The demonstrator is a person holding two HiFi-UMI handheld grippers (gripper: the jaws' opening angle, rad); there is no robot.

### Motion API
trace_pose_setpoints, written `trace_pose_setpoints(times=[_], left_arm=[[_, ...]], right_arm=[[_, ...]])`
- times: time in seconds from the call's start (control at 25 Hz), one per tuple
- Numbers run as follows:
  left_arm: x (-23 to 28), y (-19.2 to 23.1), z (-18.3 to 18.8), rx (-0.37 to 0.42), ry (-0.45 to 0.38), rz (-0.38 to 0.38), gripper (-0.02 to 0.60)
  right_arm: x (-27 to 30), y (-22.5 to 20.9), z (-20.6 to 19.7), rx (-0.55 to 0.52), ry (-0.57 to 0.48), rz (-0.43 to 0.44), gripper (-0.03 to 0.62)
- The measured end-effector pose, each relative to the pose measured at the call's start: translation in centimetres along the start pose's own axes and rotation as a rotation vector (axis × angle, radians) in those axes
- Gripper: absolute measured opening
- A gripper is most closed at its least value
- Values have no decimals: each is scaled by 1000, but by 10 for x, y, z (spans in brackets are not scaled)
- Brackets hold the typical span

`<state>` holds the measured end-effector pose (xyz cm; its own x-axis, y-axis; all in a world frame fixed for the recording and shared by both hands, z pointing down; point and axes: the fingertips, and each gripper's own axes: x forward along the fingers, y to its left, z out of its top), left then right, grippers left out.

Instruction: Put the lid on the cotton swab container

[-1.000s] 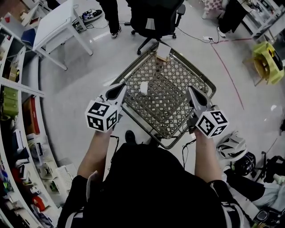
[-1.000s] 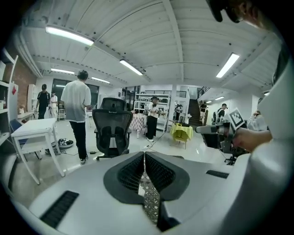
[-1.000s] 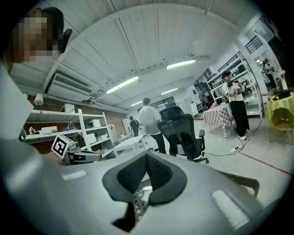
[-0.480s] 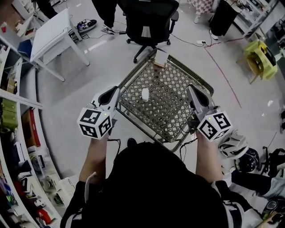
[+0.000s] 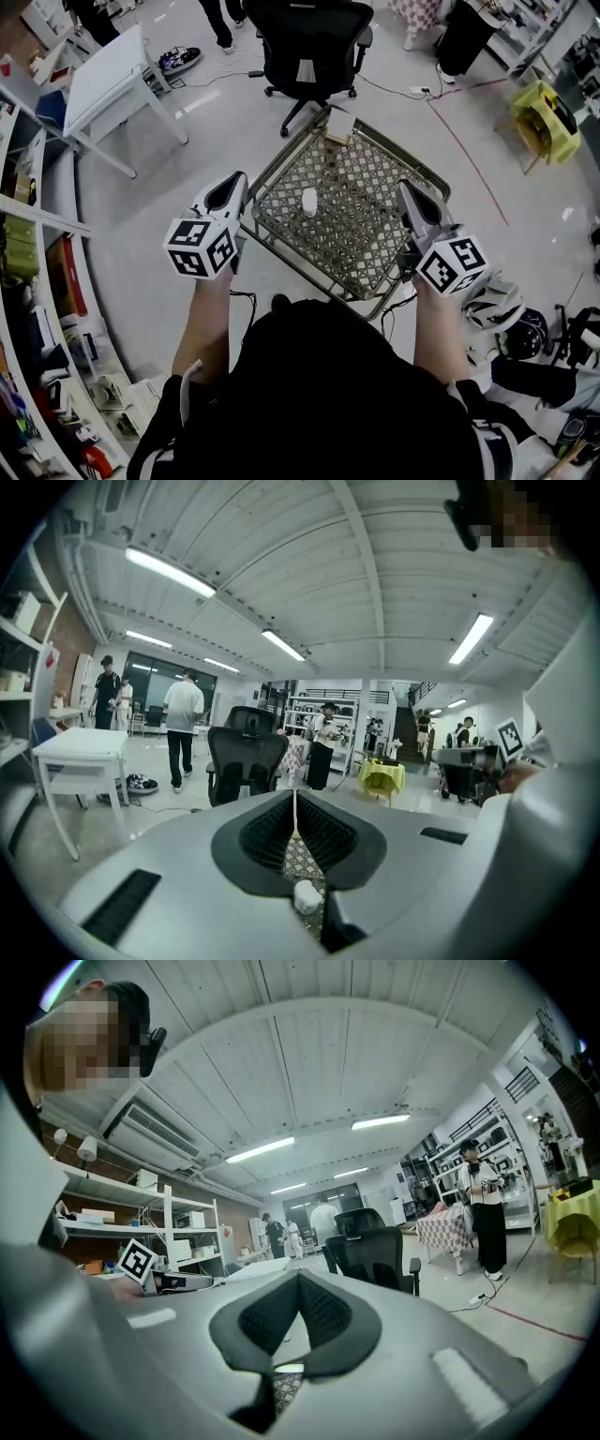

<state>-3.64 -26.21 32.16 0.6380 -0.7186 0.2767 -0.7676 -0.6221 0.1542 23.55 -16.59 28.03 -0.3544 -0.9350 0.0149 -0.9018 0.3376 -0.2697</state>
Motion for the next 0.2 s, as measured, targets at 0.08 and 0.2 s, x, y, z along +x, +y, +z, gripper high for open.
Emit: trace_pose_setpoints(times=[0.08, 0.2], left_arm=[[3, -4, 3, 46, 3, 3, 15], [7, -9, 4, 88, 11, 1, 15]], right_arm=[[0, -2, 2, -9, 2, -9, 8], [0, -6, 4, -20, 2, -22, 8]])
